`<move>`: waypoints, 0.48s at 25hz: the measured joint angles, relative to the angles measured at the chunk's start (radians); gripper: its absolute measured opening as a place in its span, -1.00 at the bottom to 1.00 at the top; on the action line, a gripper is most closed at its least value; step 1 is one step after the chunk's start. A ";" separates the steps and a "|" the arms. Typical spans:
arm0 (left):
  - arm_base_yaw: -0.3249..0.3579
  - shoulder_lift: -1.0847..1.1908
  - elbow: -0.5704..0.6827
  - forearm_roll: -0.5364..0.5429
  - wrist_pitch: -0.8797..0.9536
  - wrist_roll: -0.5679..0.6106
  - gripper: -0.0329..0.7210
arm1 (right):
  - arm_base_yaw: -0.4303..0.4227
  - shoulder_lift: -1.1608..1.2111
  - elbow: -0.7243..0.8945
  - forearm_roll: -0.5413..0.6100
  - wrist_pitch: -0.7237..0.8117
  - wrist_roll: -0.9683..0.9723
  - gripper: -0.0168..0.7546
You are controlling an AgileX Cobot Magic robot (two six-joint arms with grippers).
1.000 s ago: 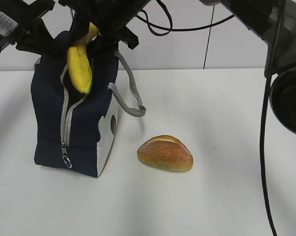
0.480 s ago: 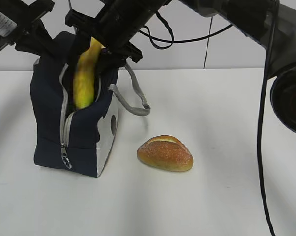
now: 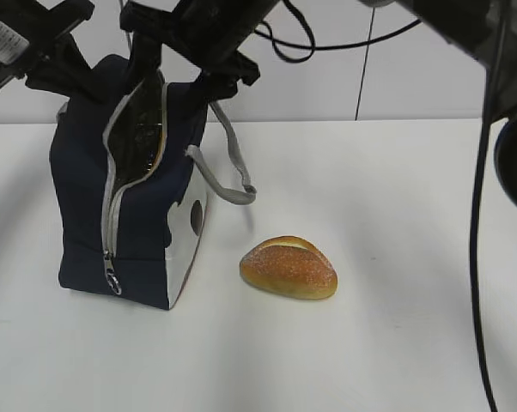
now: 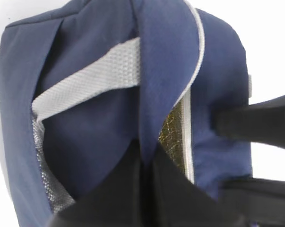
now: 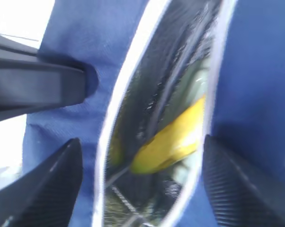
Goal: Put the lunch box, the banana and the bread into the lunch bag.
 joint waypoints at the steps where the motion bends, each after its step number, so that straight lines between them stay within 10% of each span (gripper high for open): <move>1: 0.000 0.000 0.000 0.000 0.000 0.000 -0.91 | 0.000 -0.019 0.000 -0.032 0.000 -0.002 0.56; 12: 0.000 0.000 0.000 0.001 0.003 0.000 -0.91 | 0.000 -0.336 0.371 -0.284 -0.001 -0.108 0.56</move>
